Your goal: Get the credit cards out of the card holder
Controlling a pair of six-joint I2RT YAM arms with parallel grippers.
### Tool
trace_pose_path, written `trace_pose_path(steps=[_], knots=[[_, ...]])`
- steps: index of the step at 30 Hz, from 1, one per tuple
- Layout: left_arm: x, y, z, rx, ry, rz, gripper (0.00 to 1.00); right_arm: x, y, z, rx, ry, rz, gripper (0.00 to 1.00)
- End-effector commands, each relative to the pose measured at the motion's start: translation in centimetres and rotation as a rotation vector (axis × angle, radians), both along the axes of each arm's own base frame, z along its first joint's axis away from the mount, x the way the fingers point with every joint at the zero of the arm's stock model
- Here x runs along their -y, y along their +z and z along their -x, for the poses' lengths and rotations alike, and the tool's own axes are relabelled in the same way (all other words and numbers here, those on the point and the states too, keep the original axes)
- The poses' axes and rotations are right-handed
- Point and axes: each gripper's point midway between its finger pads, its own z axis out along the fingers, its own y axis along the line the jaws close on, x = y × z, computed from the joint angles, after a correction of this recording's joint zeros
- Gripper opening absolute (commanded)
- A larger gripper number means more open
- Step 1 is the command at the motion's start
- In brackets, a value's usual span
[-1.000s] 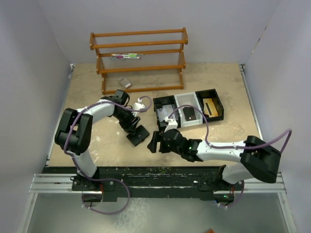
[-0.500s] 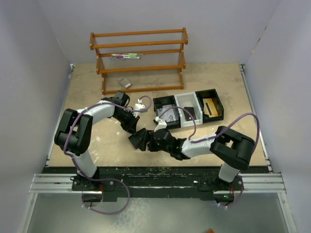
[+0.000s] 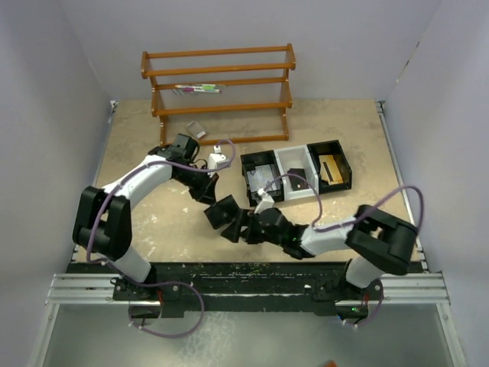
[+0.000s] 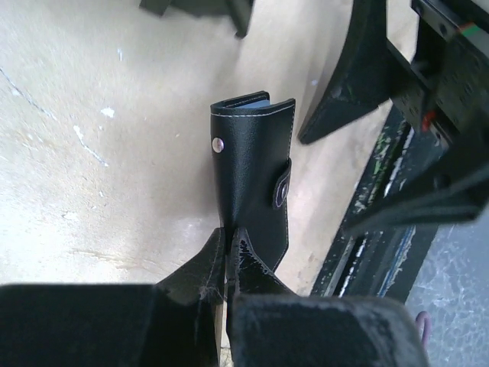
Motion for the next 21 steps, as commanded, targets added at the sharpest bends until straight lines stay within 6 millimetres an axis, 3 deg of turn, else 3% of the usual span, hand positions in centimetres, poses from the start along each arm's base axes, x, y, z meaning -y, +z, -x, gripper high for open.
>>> trace_pose_path(steps=[1,7,11,17,21], knots=[[1.6,6.3,0.7,0.099,-0.063,0.148,0.00,2.6,4.2,0.8,0.117,0.086,-0.123,0.91],[1.1,7.2,2.4,0.128,-0.123,0.148,0.00,5.8,8.7,0.9,0.335,0.256,-0.133,0.98],[1.3,9.9,4.0,0.139,-0.169,0.206,0.00,6.9,12.7,1.1,0.443,0.359,-0.206,1.00],[2.7,14.9,6.4,0.123,-0.204,0.346,0.00,5.2,15.3,2.7,0.470,0.533,-0.284,1.00],[3.2,16.9,7.1,0.117,-0.206,0.401,0.00,4.0,18.8,2.8,0.527,0.575,-0.391,1.00]])
